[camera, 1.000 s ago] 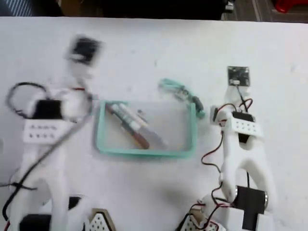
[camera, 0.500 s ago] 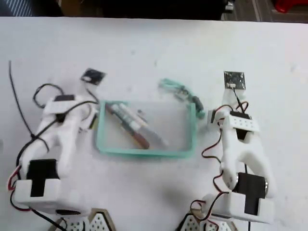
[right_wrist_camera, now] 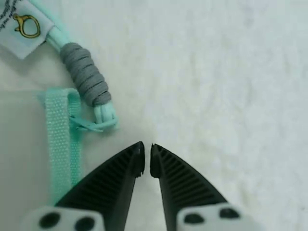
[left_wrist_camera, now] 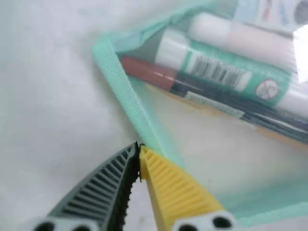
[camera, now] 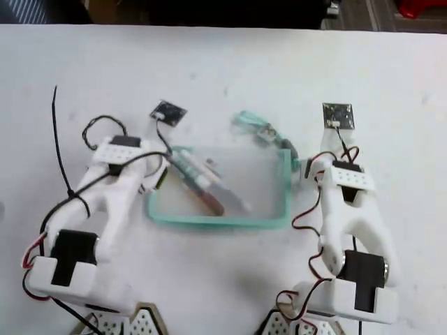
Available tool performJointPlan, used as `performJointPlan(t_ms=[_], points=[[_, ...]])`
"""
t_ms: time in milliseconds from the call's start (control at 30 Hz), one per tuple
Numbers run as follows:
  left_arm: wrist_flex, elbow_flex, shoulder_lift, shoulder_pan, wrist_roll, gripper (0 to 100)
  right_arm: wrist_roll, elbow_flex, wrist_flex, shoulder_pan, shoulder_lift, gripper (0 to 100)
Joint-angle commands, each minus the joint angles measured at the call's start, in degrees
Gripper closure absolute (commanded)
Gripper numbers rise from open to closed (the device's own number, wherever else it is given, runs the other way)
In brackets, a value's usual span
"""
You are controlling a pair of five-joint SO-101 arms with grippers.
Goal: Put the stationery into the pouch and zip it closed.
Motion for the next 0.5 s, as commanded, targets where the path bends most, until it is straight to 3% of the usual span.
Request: performJointPlan(t_ms=[0,200,333,467], points=[[3.78,-7.74,-0.75,-7.34,0.53,98,0.09,-2.2,-0.84,-0.57,-0.31,98.1],[13.54,-25.93,-0.75,-16.84,0.97,98,0.09,-9.32,3.12,1.19,-0.92,98.1],[26.99,-46.07,-0.75,-18.15,0.97,98,1.76,-27.6,24.57,1.27,-0.92,98.1],[48.18,-68.84,-0.75,-17.36,1.14,98,7.65,-47.56,45.76,-0.04,-0.92,98.1]])
